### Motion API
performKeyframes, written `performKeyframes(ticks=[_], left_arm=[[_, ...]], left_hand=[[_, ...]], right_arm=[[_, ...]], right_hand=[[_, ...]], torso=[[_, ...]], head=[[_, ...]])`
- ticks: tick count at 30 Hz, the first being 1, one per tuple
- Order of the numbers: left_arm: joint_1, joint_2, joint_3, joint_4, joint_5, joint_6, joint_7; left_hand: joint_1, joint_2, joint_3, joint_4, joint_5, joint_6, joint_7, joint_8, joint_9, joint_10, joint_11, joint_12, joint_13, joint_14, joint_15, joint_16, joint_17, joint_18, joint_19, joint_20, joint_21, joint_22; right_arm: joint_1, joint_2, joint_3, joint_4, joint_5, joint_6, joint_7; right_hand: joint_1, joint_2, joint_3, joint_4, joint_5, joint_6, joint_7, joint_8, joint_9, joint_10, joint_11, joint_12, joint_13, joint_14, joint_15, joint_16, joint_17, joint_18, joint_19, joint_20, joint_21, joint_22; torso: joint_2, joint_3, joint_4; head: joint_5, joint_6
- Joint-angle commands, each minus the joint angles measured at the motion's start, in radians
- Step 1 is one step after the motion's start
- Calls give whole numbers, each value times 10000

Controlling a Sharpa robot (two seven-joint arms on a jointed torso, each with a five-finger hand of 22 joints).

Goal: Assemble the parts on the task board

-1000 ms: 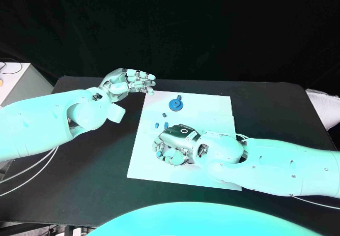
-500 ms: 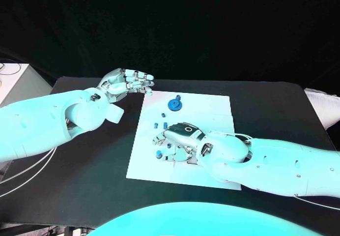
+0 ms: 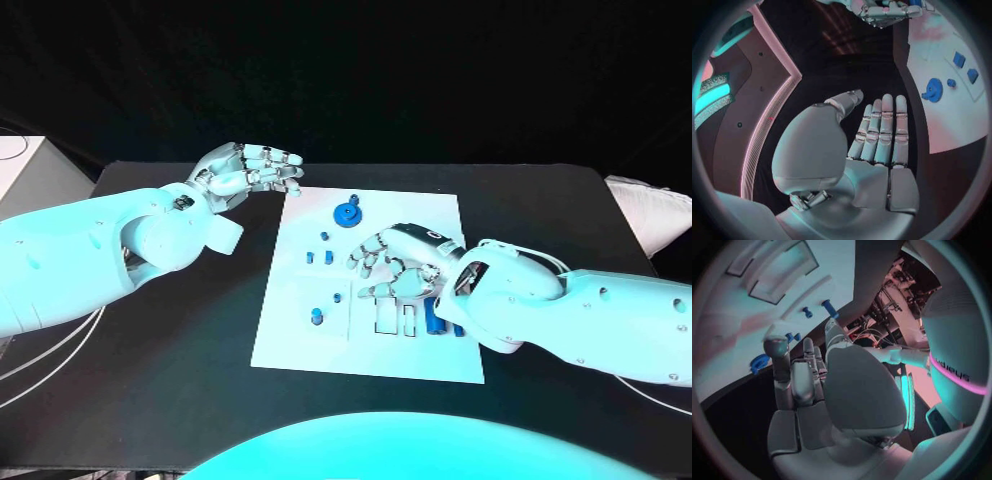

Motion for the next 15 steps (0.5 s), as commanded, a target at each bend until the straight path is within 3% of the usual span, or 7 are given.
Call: performKeyframes(ticks=[1, 2, 5, 7, 8, 11, 15], left_arm=[[-25, 22, 1, 13, 72, 161, 87], [-36, 20, 1, 18, 73, 157, 93], [-74, 5, -1, 48, 77, 145, 108], [-101, -6, -1, 73, 81, 139, 115], [-111, -10, -1, 84, 82, 135, 118], [-139, -27, -2, 124, 86, 122, 124], [-177, -62, -2, 189, 88, 99, 134]], left_hand=[[89, -16, -78, 12, -34, -13, 36, -7, -15, 13, 31, -67, 10, 59, -21, -64, 24, 103, 93, -8, -63, -20], [89, -16, -78, 12, -34, -13, 36, -7, -15, 13, 31, -67, 10, 59, -21, -64, 24, 103, 93, -8, -63, -20], [89, -16, -78, 12, -34, -13, 36, -7, -15, 13, 31, -67, 10, 59, -21, -64, 24, 103, 93, -8, -63, -20], [89, -16, -78, 12, -34, -13, 36, -7, -15, 13, 31, -67, 10, 59, -21, -64, 24, 103, 93, -8, -63, -20], [88, -14, -82, 16, -34, -10, 32, -5, -15, 18, 29, -66, 11, 61, -21, -69, 30, 103, 97, -8, -69, -24], [88, -14, -82, 16, -34, -10, 32, -5, -15, 18, 29, -66, 11, 61, -21, -69, 30, 103, 97, -8, -69, -24], [88, -14, -82, 16, -34, -10, 32, -5, -15, 18, 29, -66, 11, 61, -21, -69, 30, 103, 97, -8, -69, -24]], right_arm=[[140, -423, 4, 6, 2945, 703, 666], [184, -607, 6, 6, 3316, 847, 615], [265, -1081, 8, 35, 4062, 1154, 350], [293, -1368, 6, 74, 4332, 1334, 102], [302, -1493, 5, 101, 4414, 1403, -17], [322, -1900, -5, 258, 4512, 1543, -509], [334, -2452, -36, 568, 4237, 1727, -1393]], right_hand=[[-82, 155, 196, 9, -4, 182, -125, 84, -27, 804, -235, 229, 174, 276, -143, 315, 751, -241, 347, -126, 979, 905], [-160, 42, 188, -18, 42, 329, -254, 204, -6, 1468, -395, 745, 526, 316, -262, 345, 790, -267, 436, -222, 1183, 972], [-566, -68, 294, -32, 210, 660, -502, 672, 166, 1293, -624, 2748, 2531, 473, -482, 549, 1215, -385, 664, -462, 1837, 1209], [-837, -47, 374, -19, 238, 693, -531, 854, 252, 1744, -648, 5425, 5862, 555, -496, 718, 1596, -425, 741, -485, 2099, 1305], [-1134, -12, 386, -29, 259, 757, -589, 990, 301, 2400, -715, 7689, 8696, 642, -496, 917, 2037, -449, 812, -527, 2343, 1372], [-1466, 37, 461, -18, 349, 890, -644, 1152, 331, 3323, -721, 9925, 11807, 818, -539, 1325, 3024, -566, 996, -530, 3092, 1526], [-1852, 41, 431, 6, 267, 986, -687, 1265, 345, 3814, -742, 10703, 13005, 885, -566, 1482, 3429, -644, 1117, -557, 3645, 1633]], torso=[[-32, 3, -31], [-38, 6, -36], [-46, 21, -46], [-41, 26, -47], [-43, 28, -51], [-47, 29, -61], [-66, 38, -100]], head=[[-182, 34], [-226, 32], [-288, 57], [-391, 83], [-421, 91], [-503, 111], [-576, 118]])
